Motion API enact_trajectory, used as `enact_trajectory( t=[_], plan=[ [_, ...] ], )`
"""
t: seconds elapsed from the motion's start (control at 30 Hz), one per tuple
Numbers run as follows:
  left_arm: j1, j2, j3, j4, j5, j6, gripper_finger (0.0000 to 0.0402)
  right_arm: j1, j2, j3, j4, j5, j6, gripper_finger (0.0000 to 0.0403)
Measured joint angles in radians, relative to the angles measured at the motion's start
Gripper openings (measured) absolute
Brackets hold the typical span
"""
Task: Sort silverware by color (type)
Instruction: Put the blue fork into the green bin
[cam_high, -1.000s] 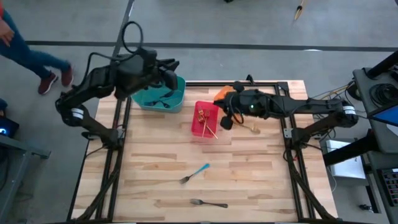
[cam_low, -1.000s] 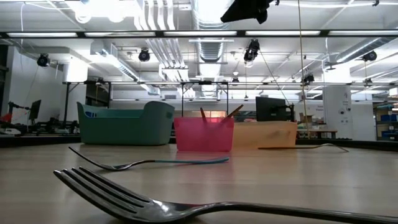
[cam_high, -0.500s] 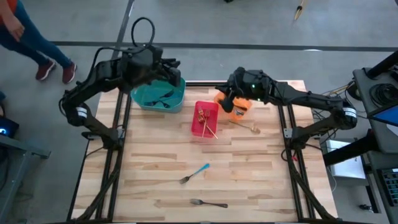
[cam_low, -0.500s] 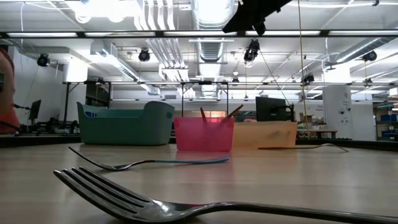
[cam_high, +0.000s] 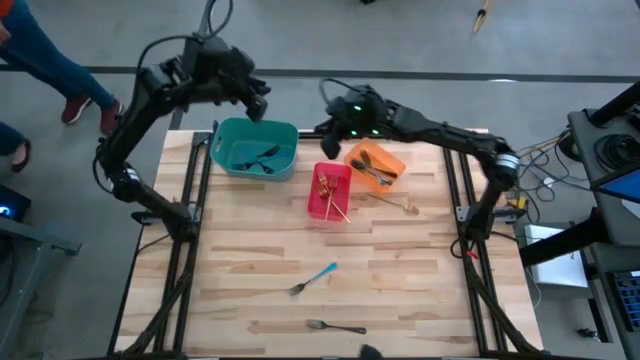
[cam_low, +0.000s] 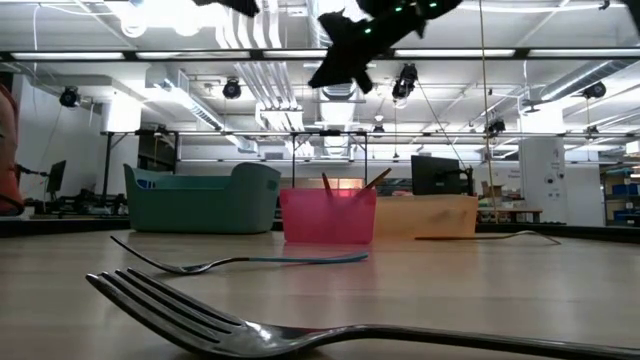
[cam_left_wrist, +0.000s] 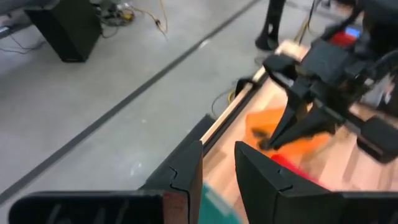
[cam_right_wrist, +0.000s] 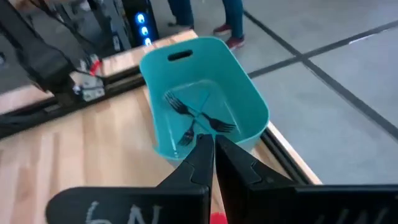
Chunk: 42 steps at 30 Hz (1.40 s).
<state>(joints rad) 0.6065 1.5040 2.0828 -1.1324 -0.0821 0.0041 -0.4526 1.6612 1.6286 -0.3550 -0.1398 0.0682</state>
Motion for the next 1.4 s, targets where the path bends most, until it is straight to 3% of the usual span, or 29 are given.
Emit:
enact_trajectory(
  t=[0.23,0.4,0.53,0.7,0.83,0.97,1.03,1.1,1.3,1.4],
  plan=[
    [0.271,0.000,-0.028,-0.045,0.314,0.207,0.0074,-0.011,0.247,0.348,-0.176,0.007,-0.107,0.0008],
    [0.376,0.000,-0.053,-0.030,0.480,0.236,0.0074,-0.030,0.359,0.547,-0.356,-0.063,-0.193,0.0008],
    [0.384,0.000,-0.062,-0.036,0.521,0.290,0.0074,-0.033,0.371,0.645,-0.575,-0.165,-0.328,0.0008],
    [0.376,-0.001,-0.065,-0.037,0.589,0.286,0.0074,-0.029,0.352,0.682,-0.770,-0.233,-0.364,0.0008],
    [0.357,-0.018,-0.066,-0.058,0.639,0.175,0.0074,0.001,0.317,0.671,-0.838,-0.237,-0.375,0.0008],
    [0.241,-0.081,-0.097,-0.068,0.638,0.026,0.0074,0.069,0.297,0.650,-0.871,-0.237,-0.400,0.0008],
    [0.126,-0.125,-0.140,-0.021,0.568,-0.069,0.0074,0.119,0.288,0.641,-0.887,-0.235,-0.406,0.0008],
    [-0.021,-0.177,-0.200,0.045,0.413,-0.170,0.0074,0.177,0.273,0.625,-0.900,-0.236,-0.408,0.0008],
    [-0.557,-0.301,-0.446,0.361,-0.141,-0.454,0.0075,0.383,0.197,0.476,-0.820,-0.212,-0.344,0.0008],
    [-0.769,-0.317,-0.545,0.481,-0.431,-0.532,0.0074,0.495,0.170,0.379,-0.692,-0.080,-0.280,0.0008]
  ],
)
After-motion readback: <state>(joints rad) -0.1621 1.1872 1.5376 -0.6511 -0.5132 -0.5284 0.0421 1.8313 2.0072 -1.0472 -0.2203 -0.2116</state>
